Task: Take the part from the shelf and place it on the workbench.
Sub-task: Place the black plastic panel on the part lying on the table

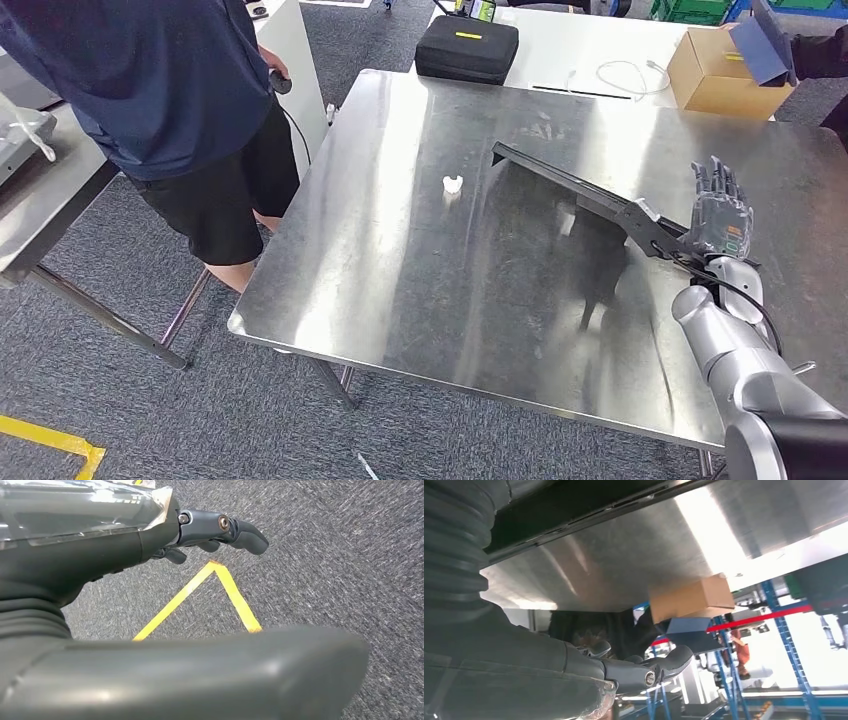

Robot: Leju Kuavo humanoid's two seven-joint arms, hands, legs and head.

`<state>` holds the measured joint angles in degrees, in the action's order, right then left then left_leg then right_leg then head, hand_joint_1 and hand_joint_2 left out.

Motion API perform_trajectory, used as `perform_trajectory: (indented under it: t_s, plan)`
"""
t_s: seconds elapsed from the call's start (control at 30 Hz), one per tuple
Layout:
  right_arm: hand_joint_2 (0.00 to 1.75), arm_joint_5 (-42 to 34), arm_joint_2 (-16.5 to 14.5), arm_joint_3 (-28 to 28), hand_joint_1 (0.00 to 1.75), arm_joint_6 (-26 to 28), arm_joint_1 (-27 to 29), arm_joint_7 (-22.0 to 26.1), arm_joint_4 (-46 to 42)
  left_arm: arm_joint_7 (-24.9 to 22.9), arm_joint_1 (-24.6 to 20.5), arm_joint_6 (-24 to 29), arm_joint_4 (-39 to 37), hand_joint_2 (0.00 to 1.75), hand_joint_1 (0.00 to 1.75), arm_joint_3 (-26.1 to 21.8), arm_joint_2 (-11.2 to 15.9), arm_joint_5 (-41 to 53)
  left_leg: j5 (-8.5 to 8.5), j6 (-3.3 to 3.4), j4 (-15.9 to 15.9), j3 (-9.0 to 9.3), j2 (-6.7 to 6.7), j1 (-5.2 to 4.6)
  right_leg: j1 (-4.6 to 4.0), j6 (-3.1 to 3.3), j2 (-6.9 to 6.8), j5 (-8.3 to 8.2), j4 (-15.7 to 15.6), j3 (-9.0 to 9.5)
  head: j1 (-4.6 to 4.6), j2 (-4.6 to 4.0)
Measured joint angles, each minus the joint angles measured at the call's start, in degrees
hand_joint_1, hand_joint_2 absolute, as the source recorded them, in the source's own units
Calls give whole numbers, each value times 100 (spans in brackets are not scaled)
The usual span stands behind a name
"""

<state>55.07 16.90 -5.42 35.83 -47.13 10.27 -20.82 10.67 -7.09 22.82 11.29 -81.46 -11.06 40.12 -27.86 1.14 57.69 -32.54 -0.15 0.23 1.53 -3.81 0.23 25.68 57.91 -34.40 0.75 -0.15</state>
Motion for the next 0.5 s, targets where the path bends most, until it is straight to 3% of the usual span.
perform_trajectory:
  t_s: [0.23,0.5]
  plan:
    - [175,87,-208,-18,0,-125,17,334,-130,-74,0,21,-3,0,0,-2,0,-6,0,0,0,7,1,-1,1,0,0,0,0,9,-1,0]
    - [175,383,-486,-432,0,-1024,25,281,-953,-130,1,22,-3,0,0,-42,1,-78,2,-1,0,22,0,0,0,0,1,0,0,22,-1,0]
